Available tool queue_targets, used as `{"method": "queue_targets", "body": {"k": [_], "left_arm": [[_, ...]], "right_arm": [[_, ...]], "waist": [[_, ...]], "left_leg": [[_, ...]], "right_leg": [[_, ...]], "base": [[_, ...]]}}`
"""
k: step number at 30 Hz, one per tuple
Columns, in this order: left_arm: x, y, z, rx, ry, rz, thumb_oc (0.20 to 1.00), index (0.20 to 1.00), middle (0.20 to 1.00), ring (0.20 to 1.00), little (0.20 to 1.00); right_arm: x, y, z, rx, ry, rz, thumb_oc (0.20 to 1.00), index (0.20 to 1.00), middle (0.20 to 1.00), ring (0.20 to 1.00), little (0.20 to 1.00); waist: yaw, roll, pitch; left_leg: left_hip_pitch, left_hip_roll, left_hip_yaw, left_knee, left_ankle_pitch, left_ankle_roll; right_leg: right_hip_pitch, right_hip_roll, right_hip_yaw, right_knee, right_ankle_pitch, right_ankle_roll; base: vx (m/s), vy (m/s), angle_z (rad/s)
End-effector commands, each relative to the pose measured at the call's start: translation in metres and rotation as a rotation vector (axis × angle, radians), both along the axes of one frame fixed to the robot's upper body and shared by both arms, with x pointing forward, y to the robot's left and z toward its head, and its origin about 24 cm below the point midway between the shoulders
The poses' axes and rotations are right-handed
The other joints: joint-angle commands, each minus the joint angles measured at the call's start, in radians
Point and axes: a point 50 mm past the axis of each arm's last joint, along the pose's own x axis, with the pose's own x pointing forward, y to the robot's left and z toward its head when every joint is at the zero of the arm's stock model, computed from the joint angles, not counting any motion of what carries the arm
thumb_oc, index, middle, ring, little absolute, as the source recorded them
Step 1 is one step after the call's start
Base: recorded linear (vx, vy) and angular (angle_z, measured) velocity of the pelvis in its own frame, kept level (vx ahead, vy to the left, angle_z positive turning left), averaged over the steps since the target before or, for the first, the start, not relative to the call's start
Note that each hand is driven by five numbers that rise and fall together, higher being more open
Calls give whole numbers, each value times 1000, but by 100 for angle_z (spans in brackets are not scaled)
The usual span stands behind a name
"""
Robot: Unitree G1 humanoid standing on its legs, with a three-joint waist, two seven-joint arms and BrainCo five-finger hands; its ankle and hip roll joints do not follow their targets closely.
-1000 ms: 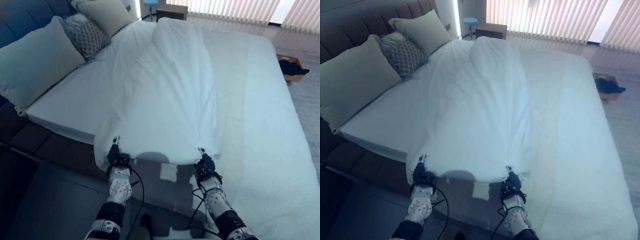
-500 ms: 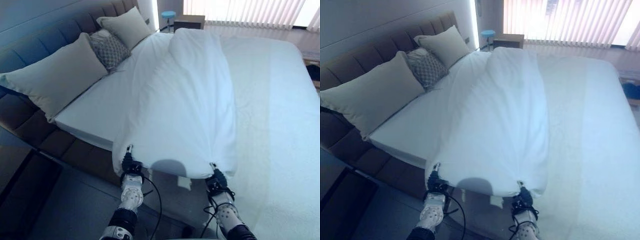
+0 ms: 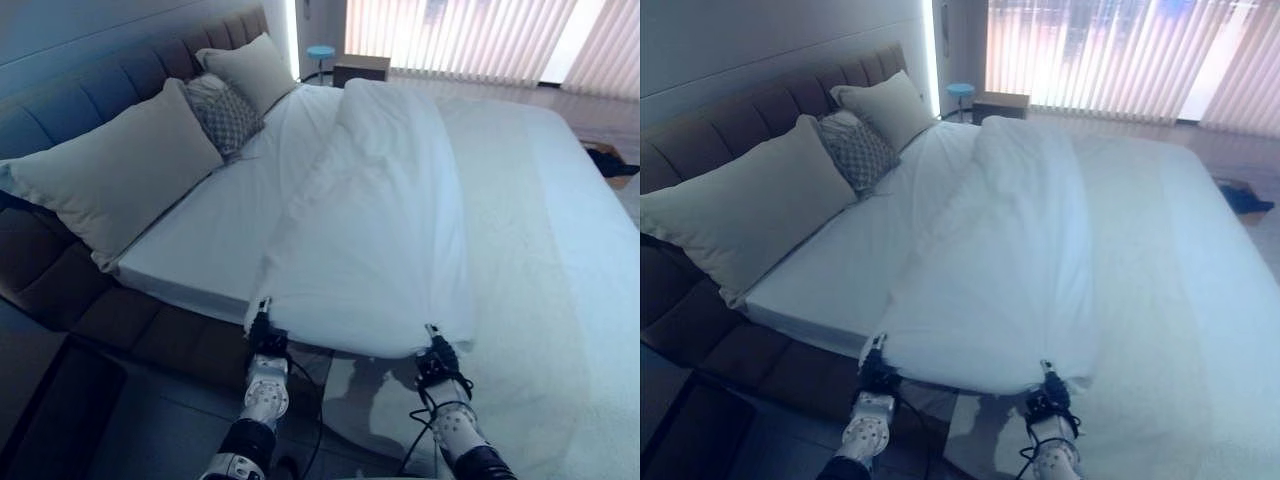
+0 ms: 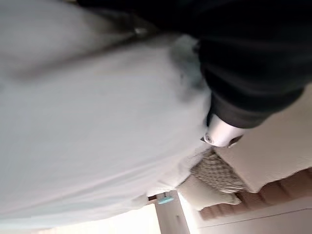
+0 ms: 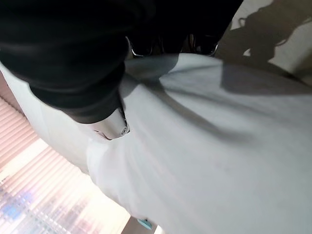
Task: Make the bed
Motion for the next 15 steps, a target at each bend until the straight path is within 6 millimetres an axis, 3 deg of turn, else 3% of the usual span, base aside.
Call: {"method": "queue_targets", "body": {"k": [1,2,3,5,6,8,15], "left_arm": [[-5,55,25,98,-144,193,200,200,200,200,200],[-9,52,20,85,-125,193,200,200,200,200,200],[-17,47,7,37,-83,201,200,200,200,200,200],[-22,42,-1,9,-55,205,200,200,200,200,200],[-34,36,-16,-52,4,223,200,200,200,200,200],[-40,34,-21,-96,23,264,200,200,200,200,200],[-77,14,-61,-217,237,282,200,200,200,200,200]], "right_arm": [[10,-15,16,-64,-131,12,200,200,200,200,200],[8,-15,15,-62,-136,18,200,200,200,200,200],[4,-16,12,-62,-128,23,200,200,200,200,200],[-1,-14,7,-54,-107,21,200,200,200,200,200],[-11,-13,-3,-48,-60,24,200,200,200,200,200],[-17,-11,-9,-44,-26,23,200,200,200,200,200],[-69,-11,-59,-106,281,93,200,200,200,200,200]], "waist": [[23,-15,4],[20,-23,2],[19,-37,-8],[21,-35,-16],[19,-35,-26],[25,-34,-34],[18,-26,-40]], "left_leg": [[80,-34,-36,-91,-8,-49],[82,-47,-38,-96,0,-50],[80,-74,-40,-122,18,-52],[90,-76,-34,-146,30,-50],[99,-74,-43,-193,50,-49],[95,-72,-28,-200,49,-47],[106,-79,-50,-200,41,-44]], "right_leg": [[96,154,16,-228,23,35],[103,198,42,-279,16,28],[126,259,78,-406,26,8],[148,253,70,-445,39,5],[169,284,117,-481,42,-1],[182,273,86,-513,53,4],[226,270,53,-551,58,2]], "base": [[14,151,-73],[14,109,-31],[7,78,-24],[17,47,0],[28,25,22],[7,4,26],[33,-23,19]]}}
